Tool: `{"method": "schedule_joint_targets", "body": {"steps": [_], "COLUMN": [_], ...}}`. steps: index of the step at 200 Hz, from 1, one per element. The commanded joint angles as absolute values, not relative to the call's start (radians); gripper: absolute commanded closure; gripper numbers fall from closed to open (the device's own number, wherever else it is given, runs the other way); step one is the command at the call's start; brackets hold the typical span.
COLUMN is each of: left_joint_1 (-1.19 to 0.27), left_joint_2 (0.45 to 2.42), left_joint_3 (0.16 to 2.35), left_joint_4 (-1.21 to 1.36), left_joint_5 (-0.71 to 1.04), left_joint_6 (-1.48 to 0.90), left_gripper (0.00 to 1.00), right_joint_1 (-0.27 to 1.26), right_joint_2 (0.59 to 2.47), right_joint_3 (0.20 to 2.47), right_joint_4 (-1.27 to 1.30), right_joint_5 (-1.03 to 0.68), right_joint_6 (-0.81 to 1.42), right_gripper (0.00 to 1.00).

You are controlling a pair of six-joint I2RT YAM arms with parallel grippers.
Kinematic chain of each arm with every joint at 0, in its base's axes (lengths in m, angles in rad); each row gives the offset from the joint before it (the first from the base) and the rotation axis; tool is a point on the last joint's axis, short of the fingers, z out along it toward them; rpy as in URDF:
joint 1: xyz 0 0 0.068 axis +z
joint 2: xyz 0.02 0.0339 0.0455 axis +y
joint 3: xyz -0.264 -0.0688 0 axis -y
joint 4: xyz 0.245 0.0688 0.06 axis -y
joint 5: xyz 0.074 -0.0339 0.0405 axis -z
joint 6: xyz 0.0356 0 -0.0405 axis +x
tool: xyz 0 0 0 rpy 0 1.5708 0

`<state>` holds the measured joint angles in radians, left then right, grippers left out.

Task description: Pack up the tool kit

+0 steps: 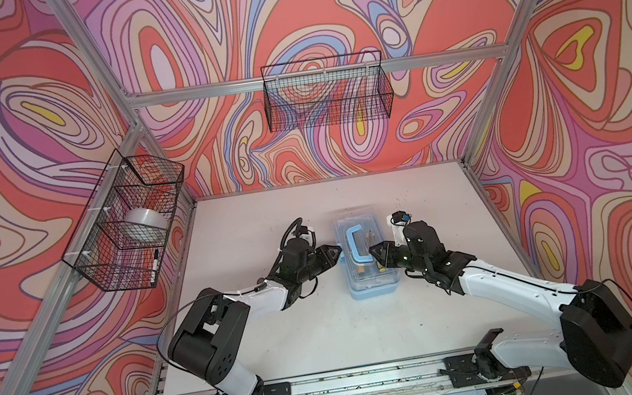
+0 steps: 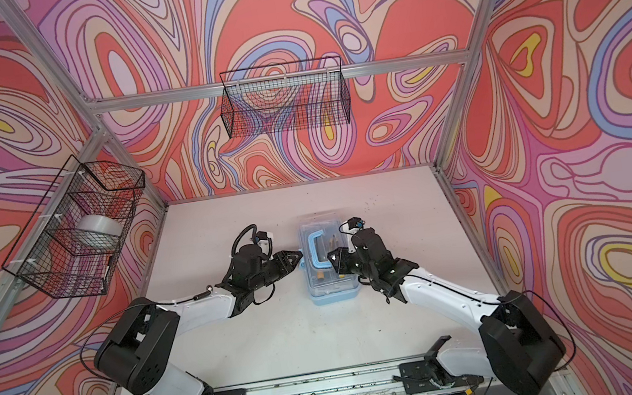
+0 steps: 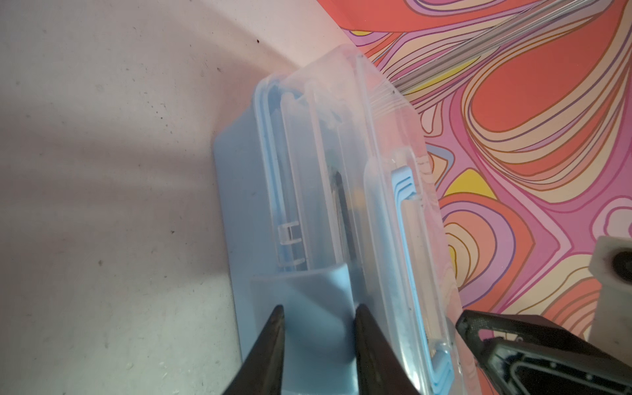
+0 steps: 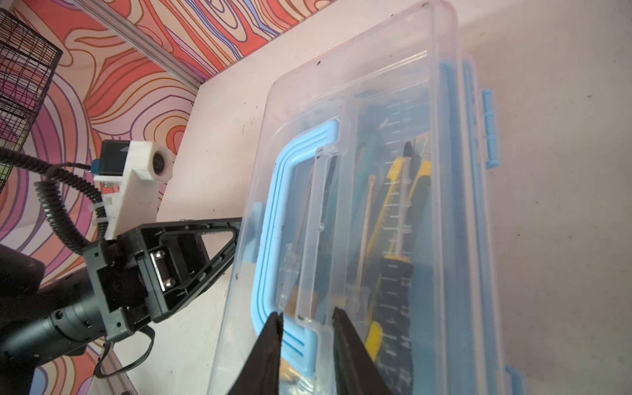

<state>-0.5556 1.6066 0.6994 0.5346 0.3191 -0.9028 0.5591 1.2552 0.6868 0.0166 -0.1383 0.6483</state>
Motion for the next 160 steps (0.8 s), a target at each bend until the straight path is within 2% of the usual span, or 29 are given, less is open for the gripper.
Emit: {"method": "schedule_joint_targets", "body": {"steps": [1,160], "left_joint_1": [-0.569,-0.580], "left_joint_2": [1.581,1.640], "left_joint_3": [0.720,0.701], "left_joint_4": [0.437,0.555], "left_joint_5": [0.296,0.327], "left_joint_6": [-0.860,-0.919], "left_gripper": [0.67,0.69], "right_joint_1": [0.560,0.561], "right_joint_2": [1.284,1.291], "right_joint_3": [0.657,0.639], "right_joint_4": [-0.057,-0.026], "right_joint_5": [-0.120,-0.131], "right_joint_6": [0.652,0.668], "right_gripper": [0.72,0.72]}}
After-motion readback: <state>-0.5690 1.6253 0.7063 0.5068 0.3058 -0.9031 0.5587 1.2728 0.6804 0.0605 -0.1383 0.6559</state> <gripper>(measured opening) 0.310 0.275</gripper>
